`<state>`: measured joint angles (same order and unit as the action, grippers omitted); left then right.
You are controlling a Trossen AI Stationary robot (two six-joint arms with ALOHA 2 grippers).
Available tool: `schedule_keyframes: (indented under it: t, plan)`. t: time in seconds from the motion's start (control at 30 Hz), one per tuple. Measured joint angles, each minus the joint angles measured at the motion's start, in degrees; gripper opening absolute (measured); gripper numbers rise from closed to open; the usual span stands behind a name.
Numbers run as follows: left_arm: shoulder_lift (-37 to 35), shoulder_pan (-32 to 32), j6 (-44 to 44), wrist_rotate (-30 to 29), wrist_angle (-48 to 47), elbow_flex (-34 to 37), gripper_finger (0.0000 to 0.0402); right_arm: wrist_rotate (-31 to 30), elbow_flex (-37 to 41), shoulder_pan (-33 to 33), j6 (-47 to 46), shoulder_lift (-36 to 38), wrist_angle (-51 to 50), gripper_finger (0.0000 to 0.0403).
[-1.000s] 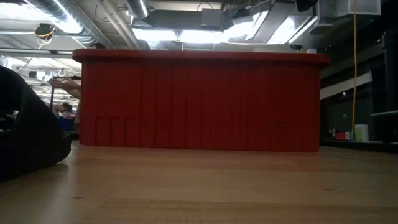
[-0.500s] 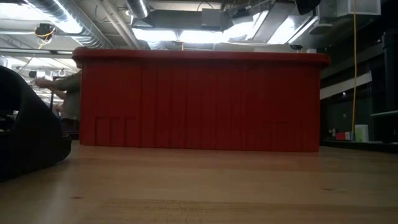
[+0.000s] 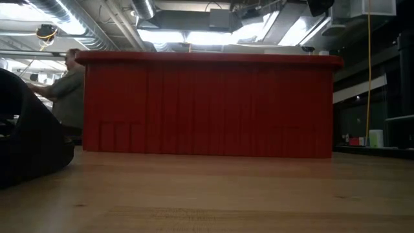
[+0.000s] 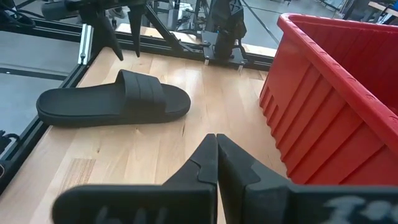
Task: Pick and place slides into bin
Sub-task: Put the black slide into the red container
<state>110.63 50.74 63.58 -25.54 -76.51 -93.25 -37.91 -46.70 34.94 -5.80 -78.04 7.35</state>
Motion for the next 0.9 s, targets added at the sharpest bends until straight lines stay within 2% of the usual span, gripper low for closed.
schedule_keyframes:
  t: [0.2,0.33,0.5,0.77,0.9]
  plan:
    - [0.00,0.09,0.58,0.24,2.27,0.00,0.0168,0.02,0.00,0.00,-0.69,0.00,-0.02,0.0005]
    - [0.07,0.26,-0.28,1.10,2.42,0.00,0.0185,0.02,0.00,0.00,-1.46,0.00,-0.02,0.0005]
    - [1.31,0.26,-0.17,0.49,3.02,0.02,0.0189,0.02,0.00,0.00,-1.42,0.00,-0.02,0.0005]
    - [6.87,0.09,-5.91,-0.11,2.25,0.04,0.0189,0.02,0.00,0.00,-1.42,0.00,-0.20,0.0005]
    - [8.53,-0.70,-3.83,-0.37,-0.99,0.04,0.0189,0.02,0.00,0.00,-1.42,0.00,-0.17,0.0005]
